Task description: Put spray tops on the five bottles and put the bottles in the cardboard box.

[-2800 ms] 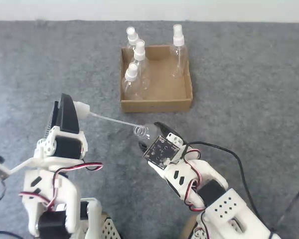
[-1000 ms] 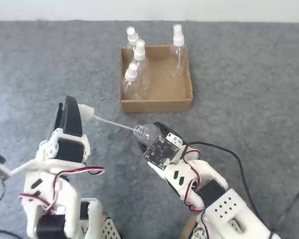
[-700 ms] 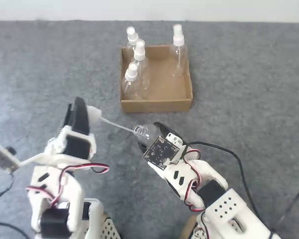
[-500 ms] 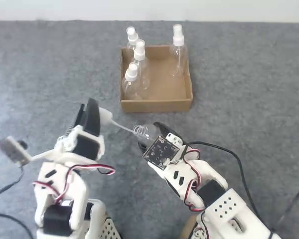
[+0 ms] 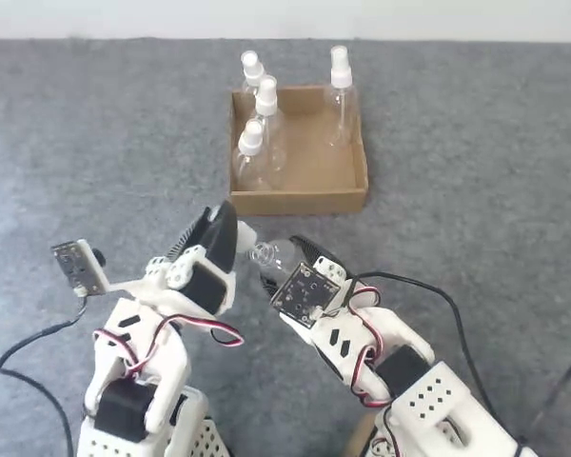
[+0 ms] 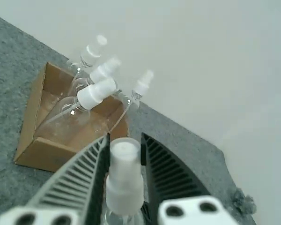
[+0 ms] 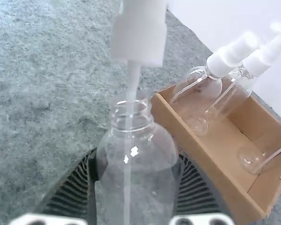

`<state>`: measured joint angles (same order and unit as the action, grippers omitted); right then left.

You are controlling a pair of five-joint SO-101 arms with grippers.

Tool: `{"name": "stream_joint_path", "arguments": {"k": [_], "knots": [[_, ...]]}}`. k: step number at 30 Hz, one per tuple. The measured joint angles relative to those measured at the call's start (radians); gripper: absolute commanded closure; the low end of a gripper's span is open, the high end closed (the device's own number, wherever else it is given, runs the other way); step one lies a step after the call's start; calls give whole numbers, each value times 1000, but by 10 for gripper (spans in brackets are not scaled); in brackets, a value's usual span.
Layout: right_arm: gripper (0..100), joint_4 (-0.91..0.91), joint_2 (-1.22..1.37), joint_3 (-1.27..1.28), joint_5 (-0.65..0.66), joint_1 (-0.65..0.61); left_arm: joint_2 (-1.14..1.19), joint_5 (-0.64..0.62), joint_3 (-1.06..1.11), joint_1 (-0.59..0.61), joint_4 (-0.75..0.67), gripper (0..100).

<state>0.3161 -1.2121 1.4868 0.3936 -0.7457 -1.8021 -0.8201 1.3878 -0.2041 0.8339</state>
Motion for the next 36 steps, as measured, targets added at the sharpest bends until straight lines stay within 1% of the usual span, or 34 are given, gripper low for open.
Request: {"name": "stream_joint_path", "arguments": {"k": [5, 7, 10, 12, 15, 20, 23, 28, 36], "knots": [[972, 0, 0, 0, 0, 0, 0, 23, 17, -41, 0, 981], [972, 0, 0, 0, 0, 2, 0, 31, 21, -58, 0, 950], [972, 0, -5, 2, 2, 6, 0, 77, 43, -78, 0, 877], [980, 0, -28, 2, -8, 6, 0, 94, 52, -81, -2, 852], [991, 2, -94, 2, -46, 2, 0, 104, 55, -87, -2, 852], [991, 54, -172, 3, -63, 2, 0, 104, 38, -91, 26, 852], [991, 54, -180, 3, -64, 0, 0, 143, 8, -95, 72, 852], [991, 55, -181, 5, -64, 2, -2, 180, -12, -146, 143, 852], [991, 55, -167, 3, -64, 2, -2, 199, -44, -157, 158, 852]]}}
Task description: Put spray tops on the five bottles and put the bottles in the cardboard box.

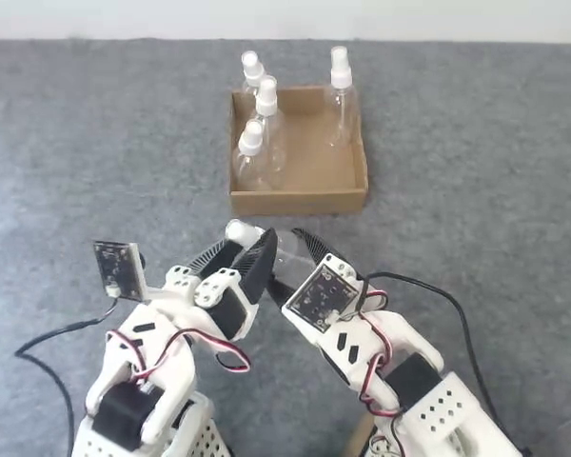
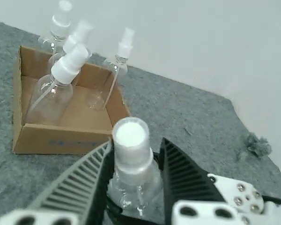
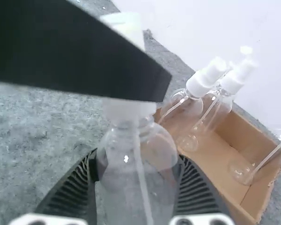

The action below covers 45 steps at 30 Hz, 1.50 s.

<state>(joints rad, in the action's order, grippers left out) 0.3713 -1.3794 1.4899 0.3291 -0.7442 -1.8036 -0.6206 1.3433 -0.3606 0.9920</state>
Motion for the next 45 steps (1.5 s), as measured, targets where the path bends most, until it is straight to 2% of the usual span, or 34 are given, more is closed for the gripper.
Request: {"name": "stream_joint_path", "arguments": {"k": [6, 15, 21, 24, 31, 33, 37, 45], "knots": [[991, -29, 52, 0, -3, 5, 0, 49, -11, -12, 2, 850], [991, -40, 91, 0, -2, 23, 0, 54, -152, -12, 75, 848], [991, -40, 91, 0, -2, 23, 0, 54, -160, -11, 78, 848], [991, -40, 91, 0, -2, 23, 0, 52, -160, 74, 78, 852], [991, -46, 91, 0, -2, 23, 0, 49, -160, 362, 25, 852], [991, -72, 91, 0, -2, 23, 0, 6, -160, 422, 25, 852], [991, -94, 91, 0, -34, 23, 0, -66, -97, 460, -17, 852], [991, -94, 91, 0, -86, 23, 0, -77, 72, 462, -158, 852]]}}
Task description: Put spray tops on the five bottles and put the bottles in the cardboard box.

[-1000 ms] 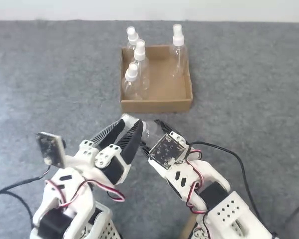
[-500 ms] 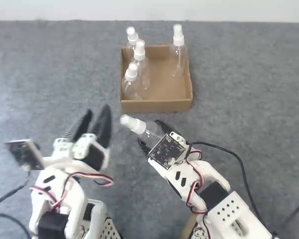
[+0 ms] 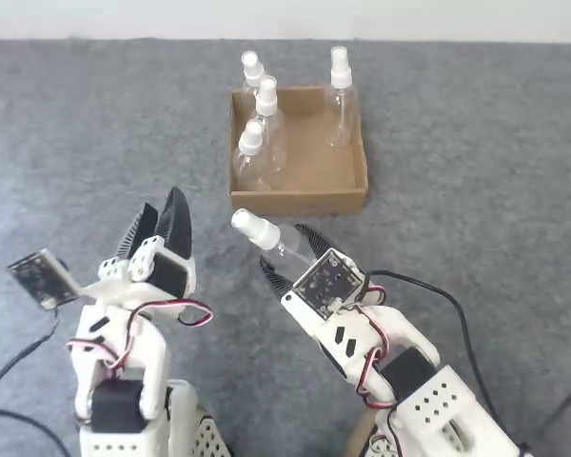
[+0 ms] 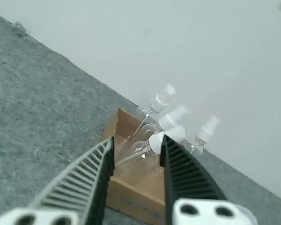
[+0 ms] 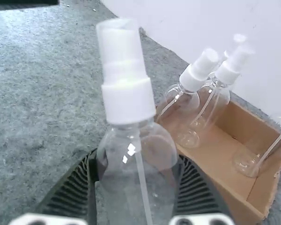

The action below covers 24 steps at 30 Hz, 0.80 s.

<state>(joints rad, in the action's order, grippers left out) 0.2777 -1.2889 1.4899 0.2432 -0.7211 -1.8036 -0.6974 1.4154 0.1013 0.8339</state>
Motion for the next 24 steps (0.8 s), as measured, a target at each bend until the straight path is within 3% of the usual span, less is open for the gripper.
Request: {"name": "stream_joint_path", "arguments": {"k": [17, 24], "knots": [[990, -2, 0, 0, -44, -37, 0, 49, 98, -298, 0, 852], [990, -6, 2, 0, -46, -35, 0, 83, 98, -328, 0, 852]]}}
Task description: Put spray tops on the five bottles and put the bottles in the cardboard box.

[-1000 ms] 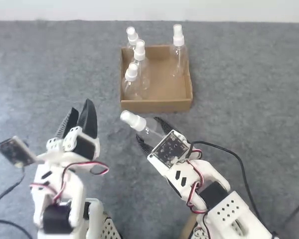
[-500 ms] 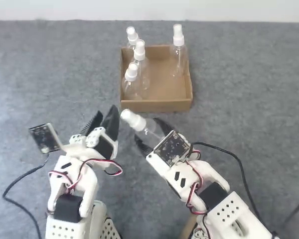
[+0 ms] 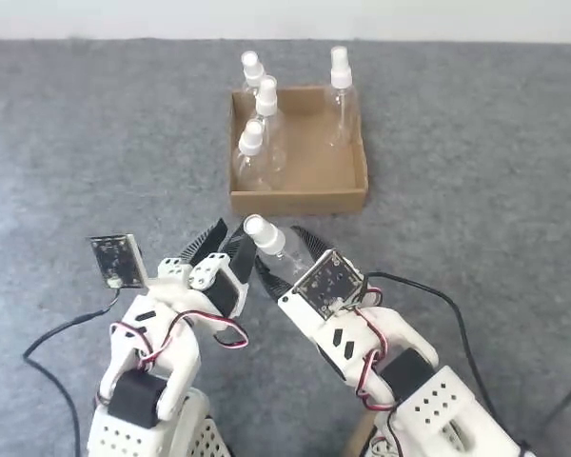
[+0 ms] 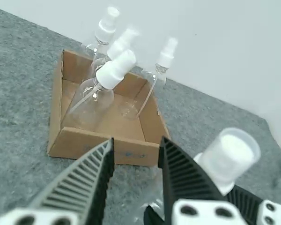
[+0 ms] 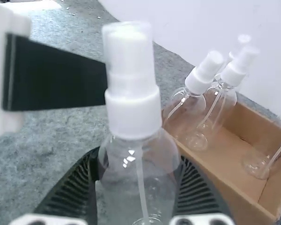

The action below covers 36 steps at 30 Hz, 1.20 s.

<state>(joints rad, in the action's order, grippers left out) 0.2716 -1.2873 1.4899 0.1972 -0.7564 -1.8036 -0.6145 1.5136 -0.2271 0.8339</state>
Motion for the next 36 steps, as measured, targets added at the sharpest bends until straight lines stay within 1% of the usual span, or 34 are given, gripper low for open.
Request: {"name": "stream_joint_path", "arguments": {"k": [5, 9, 17, 28, 33, 36], "knots": [[990, 0, 0, 0, 0, 0, 0, 9, 0, -26, 3, 852], [990, 0, 0, 0, 0, 0, 0, 9, -2, -64, 41, 852], [991, 0, 2, 0, 0, 0, 0, 11, -2, -68, 43, 852], [991, 2, 2, 0, 0, -6, 0, 12, 0, 101, 43, 852], [991, 54, 2, 0, 0, -5, 0, 12, -17, 203, 28, 852], [991, 63, 2, 0, 2, 2, 0, 60, -18, 284, 21, 852]]}}
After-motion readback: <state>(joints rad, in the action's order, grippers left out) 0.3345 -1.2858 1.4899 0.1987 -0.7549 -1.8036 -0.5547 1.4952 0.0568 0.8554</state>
